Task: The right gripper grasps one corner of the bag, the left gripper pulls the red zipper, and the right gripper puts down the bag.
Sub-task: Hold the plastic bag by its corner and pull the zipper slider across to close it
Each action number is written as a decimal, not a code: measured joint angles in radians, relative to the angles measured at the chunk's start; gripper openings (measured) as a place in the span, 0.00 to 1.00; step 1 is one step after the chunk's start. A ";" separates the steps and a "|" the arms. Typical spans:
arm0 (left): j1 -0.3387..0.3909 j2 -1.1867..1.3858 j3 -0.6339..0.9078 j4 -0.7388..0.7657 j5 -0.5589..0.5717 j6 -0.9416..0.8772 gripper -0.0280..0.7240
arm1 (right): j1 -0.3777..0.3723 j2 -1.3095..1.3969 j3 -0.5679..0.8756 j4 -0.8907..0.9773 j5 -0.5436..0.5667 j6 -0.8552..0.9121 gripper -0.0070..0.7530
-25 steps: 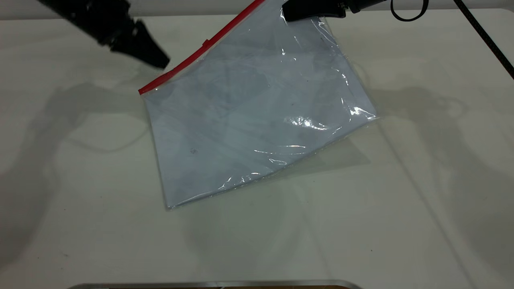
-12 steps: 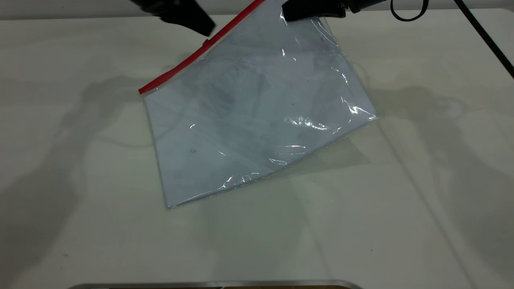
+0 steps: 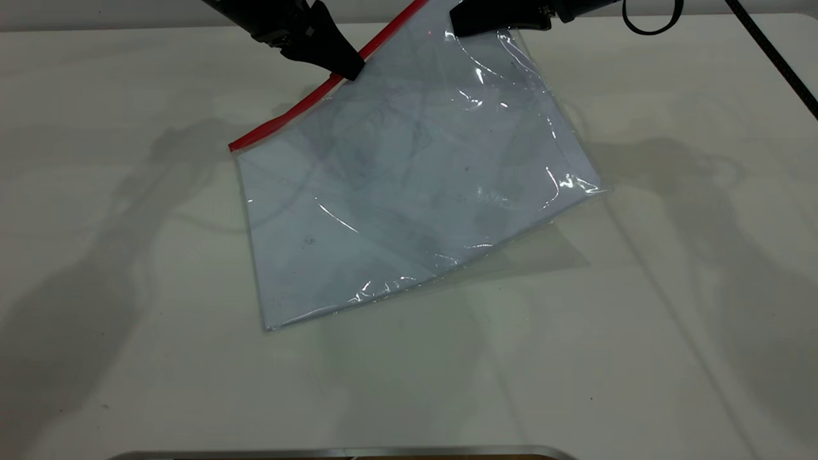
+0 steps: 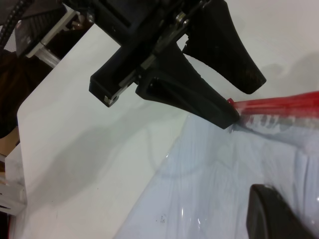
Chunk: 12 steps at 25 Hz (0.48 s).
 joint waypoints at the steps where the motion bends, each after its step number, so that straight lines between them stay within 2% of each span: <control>1: 0.000 0.000 0.000 0.001 0.000 0.000 0.61 | 0.000 0.000 0.000 0.000 0.000 0.000 0.05; 6: 0.000 0.000 0.000 0.041 0.000 -0.009 0.48 | 0.000 0.000 0.000 0.000 0.000 0.000 0.05; 12: 0.000 0.001 0.000 0.071 0.000 -0.027 0.44 | 0.000 0.000 0.000 0.000 0.000 0.000 0.05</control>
